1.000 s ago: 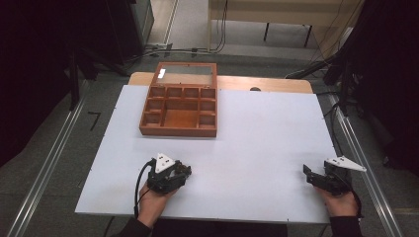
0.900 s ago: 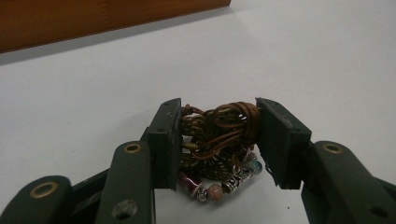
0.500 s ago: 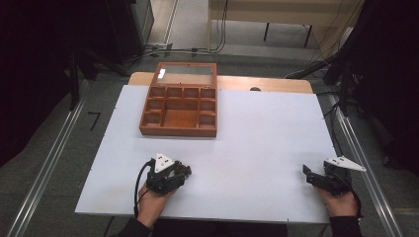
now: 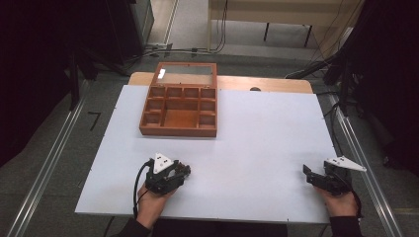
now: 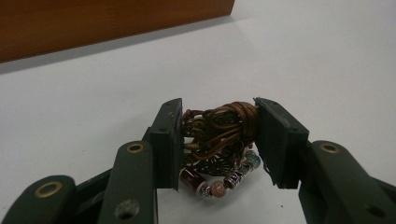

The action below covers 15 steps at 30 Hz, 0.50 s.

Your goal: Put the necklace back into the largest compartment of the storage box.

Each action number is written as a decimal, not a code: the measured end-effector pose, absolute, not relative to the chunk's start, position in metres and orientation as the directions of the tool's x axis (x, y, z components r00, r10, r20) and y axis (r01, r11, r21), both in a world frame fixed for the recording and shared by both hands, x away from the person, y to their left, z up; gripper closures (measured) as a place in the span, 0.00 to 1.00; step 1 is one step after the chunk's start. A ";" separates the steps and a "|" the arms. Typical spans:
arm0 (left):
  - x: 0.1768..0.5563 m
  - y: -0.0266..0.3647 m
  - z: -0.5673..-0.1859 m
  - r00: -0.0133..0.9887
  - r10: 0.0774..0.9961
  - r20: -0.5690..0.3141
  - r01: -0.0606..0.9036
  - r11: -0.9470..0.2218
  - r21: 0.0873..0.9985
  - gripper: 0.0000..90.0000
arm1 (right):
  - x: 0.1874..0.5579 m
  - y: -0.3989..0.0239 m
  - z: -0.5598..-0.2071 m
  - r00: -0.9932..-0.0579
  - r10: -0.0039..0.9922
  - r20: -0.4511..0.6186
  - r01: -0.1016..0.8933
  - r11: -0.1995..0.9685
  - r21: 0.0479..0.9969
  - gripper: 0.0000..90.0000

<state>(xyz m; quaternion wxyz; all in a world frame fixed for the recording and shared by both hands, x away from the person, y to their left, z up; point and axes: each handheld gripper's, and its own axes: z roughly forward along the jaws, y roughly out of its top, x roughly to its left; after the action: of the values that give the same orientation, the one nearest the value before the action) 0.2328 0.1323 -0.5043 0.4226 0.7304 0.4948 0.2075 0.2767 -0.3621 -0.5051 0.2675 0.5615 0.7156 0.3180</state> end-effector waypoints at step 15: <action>0.231 0.138 -0.496 0.413 0.902 -0.121 0.527 -0.128 0.840 0.61 | 0.277 -0.363 -0.505 -0.226 0.974 -0.027 0.633 0.168 0.756 0.21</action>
<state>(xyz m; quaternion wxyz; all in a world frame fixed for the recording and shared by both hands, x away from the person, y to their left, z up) 0.2312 0.1376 -0.4963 0.4348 0.7195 0.4968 0.2158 0.2765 -0.3627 -0.5050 0.2682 0.5613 0.7157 0.3176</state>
